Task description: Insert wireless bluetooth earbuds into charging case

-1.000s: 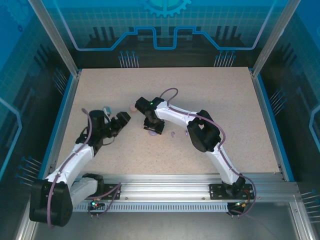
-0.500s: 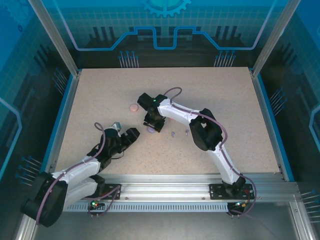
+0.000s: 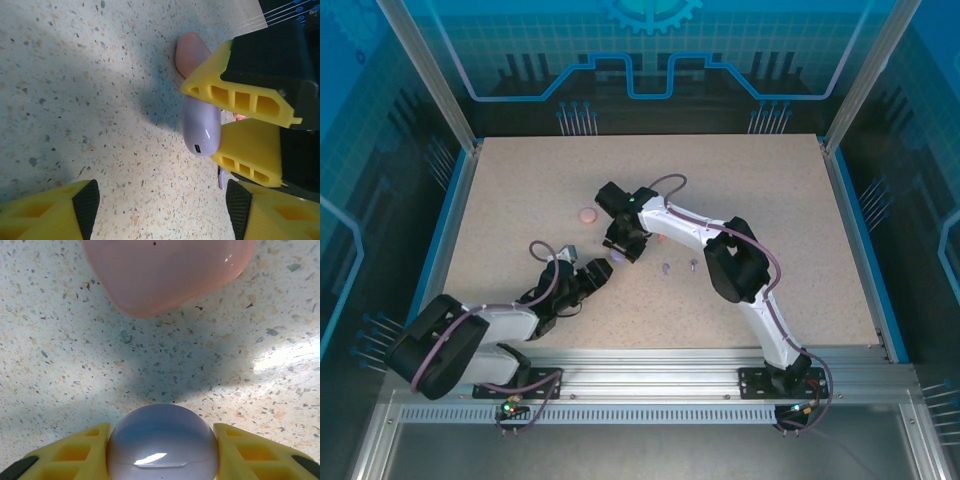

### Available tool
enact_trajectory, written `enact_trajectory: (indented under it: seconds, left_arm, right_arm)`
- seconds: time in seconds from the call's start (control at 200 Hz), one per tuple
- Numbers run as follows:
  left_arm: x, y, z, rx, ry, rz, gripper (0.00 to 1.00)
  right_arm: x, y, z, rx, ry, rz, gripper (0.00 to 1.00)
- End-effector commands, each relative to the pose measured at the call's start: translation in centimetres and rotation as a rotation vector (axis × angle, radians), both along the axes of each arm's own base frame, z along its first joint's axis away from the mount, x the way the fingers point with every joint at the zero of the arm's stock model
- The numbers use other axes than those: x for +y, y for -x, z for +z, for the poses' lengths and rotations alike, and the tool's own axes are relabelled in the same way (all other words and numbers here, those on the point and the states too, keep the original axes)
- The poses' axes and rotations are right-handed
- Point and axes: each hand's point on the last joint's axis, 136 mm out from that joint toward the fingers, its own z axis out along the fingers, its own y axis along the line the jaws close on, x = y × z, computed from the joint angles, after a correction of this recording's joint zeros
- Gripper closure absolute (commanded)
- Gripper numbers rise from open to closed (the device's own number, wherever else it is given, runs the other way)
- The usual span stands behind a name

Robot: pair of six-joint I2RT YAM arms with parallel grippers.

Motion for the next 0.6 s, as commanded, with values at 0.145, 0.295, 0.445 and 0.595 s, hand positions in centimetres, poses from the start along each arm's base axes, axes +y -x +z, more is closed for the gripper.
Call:
enact_trajectory:
  seconds: [0.145,0.295,0.445,0.595]
  left_arm:
    - [-1.4,-3.2,2.4,-0.118,0.019,0.018,0.37]
    - [-2.3,-4.0,2.2,-0.118,0.029,0.008,0.41]
    - [-3.0,-4.5,1.7,-0.114,0.034,0.003,0.46]
    - [-3.1,-4.8,1.5,-0.116,0.038,0.012,0.53]
  right_arm:
    - [0.3,0.5,1.6,-0.003,-0.044,-0.007,0.6]
    - [0.5,0.6,1.6,-0.001,-0.054,-0.003,0.61]
    - [0.6,0.6,1.6,-0.003,-0.061,0.002,0.61]
    - [0.6,0.6,1.6,0.0,-0.063,0.002,0.62]
